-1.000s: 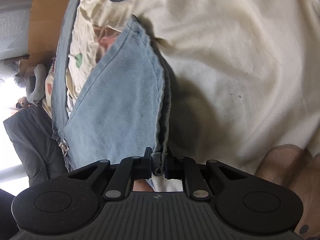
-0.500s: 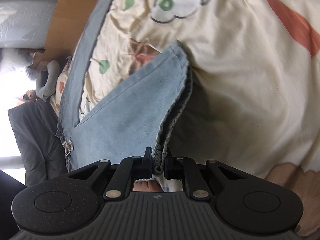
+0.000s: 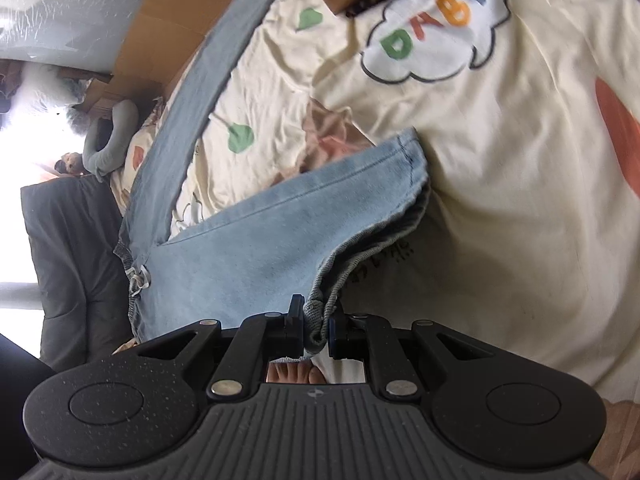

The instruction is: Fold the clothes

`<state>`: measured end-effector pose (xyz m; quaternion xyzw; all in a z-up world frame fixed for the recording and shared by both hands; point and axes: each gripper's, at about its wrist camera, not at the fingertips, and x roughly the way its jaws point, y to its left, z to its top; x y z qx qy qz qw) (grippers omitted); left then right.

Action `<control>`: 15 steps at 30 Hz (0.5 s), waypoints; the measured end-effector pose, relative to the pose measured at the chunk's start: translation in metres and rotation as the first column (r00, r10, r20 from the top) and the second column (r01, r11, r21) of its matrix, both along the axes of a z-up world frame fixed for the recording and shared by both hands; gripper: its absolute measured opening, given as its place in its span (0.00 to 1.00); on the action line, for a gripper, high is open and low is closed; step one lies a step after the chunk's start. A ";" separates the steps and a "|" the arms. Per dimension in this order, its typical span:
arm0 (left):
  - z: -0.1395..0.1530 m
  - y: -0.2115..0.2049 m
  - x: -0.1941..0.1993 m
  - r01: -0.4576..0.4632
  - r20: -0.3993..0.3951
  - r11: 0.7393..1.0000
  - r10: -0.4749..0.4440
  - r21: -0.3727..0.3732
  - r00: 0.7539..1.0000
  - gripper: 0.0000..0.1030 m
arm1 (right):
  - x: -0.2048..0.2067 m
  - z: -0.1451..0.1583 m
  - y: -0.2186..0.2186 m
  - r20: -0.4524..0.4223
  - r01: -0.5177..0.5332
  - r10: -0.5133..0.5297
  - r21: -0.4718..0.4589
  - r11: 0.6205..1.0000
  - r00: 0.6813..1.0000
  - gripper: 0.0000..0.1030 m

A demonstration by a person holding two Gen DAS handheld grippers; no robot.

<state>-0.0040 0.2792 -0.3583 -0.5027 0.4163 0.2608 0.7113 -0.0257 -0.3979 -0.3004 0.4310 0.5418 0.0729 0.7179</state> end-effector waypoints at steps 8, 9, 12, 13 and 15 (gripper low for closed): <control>0.007 0.039 0.009 -0.081 0.027 0.994 0.079 0.068 0.996 0.10 | 0.002 0.007 -0.001 -0.006 0.012 -0.012 -0.016 1.000 1.000 0.09; 0.007 0.044 0.011 -0.084 0.026 0.994 0.082 0.075 0.996 0.10 | 0.002 0.007 -0.001 -0.008 0.012 -0.013 -0.018 1.000 1.000 0.09; 0.008 0.060 0.016 -0.093 0.024 0.991 0.091 0.094 0.996 0.10 | 0.001 0.007 0.001 -0.017 0.009 -0.009 -0.026 1.000 1.000 0.09; 0.008 0.065 0.016 -0.106 0.026 0.989 0.104 0.100 0.994 0.10 | 0.001 0.007 0.001 -0.021 0.007 -0.008 -0.030 1.000 1.000 0.09; 0.010 0.075 0.017 -0.135 0.031 0.984 0.132 0.114 0.991 0.10 | 0.001 0.008 0.001 -0.026 0.007 -0.008 -0.035 0.999 1.000 0.09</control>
